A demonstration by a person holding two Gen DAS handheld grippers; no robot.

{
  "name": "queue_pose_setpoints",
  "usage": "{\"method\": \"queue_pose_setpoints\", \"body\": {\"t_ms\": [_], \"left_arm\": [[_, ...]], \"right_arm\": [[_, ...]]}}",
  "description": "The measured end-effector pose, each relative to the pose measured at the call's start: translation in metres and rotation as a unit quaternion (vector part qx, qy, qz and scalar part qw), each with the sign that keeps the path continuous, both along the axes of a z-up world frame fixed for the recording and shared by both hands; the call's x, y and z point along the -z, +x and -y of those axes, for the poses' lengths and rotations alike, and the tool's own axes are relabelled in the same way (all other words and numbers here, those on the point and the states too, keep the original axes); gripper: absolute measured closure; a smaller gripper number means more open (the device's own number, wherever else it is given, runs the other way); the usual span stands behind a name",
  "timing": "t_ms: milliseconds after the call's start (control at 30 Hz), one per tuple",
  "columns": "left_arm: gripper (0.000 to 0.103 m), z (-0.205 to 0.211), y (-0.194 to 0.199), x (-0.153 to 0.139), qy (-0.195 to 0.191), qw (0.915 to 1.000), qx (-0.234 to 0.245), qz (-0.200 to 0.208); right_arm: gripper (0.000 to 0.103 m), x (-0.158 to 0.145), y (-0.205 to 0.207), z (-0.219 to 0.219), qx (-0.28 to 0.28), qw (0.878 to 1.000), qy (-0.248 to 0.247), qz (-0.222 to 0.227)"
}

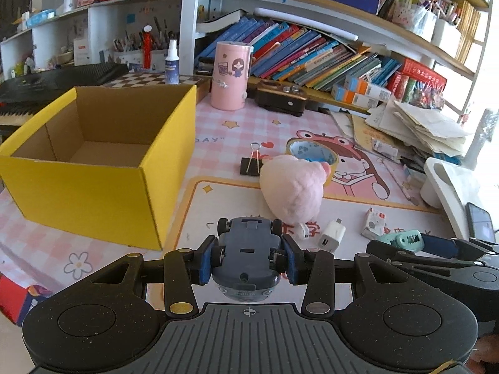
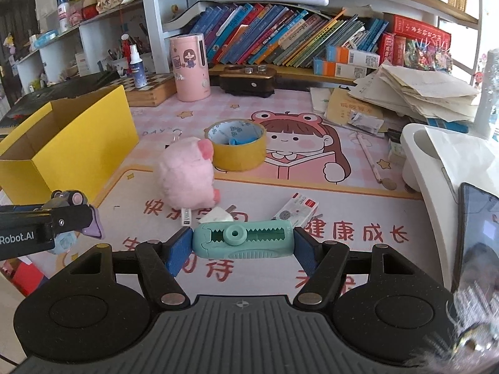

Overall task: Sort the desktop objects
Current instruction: 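Carry the grey car and mint-green toy with both tools toward the yellow box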

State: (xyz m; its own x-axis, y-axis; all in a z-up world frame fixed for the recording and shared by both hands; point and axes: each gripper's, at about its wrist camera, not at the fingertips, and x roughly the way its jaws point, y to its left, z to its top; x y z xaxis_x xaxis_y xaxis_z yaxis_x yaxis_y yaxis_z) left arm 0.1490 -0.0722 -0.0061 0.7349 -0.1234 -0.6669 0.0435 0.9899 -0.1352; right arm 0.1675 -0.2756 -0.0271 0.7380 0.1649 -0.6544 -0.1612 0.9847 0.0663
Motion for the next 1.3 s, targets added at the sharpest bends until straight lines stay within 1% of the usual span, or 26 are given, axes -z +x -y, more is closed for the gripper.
{"method": "queue_pose_setpoints", "body": {"t_ms": [200, 467, 733, 933, 1133, 1300], "left_arm": [[0.061, -0.023, -0.022, -0.003, -0.004, 0.9997, 0.022, 0.014], [0.061, -0.073, -0.055, 0.0, -0.011, 0.9995, 0.027, 0.013], [0.061, -0.131, -0.098, 0.007, -0.019, 0.9996, 0.02, 0.005], [0.061, -0.169, -0.127, 0.011, -0.015, 0.9997, 0.019, 0.001], [0.061, -0.204, -0.147, 0.007, -0.012, 0.9999, 0.0, 0.006], [0.061, -0.226, -0.154, 0.004, -0.016, 0.9995, -0.019, 0.017]], "right_arm": [[0.037, -0.004, -0.022, -0.024, 0.012, 1.0, -0.005, 0.0], [0.037, -0.006, -0.058, -0.069, 0.019, 1.0, -0.009, -0.002], [0.037, -0.004, -0.108, -0.129, 0.005, 1.0, -0.016, -0.013], [0.037, 0.003, -0.141, -0.169, 0.004, 1.0, -0.01, -0.021], [0.037, 0.004, -0.158, -0.204, -0.009, 0.999, 0.003, -0.032], [0.037, 0.0, -0.163, -0.233, -0.036, 0.999, 0.001, -0.024]]}}
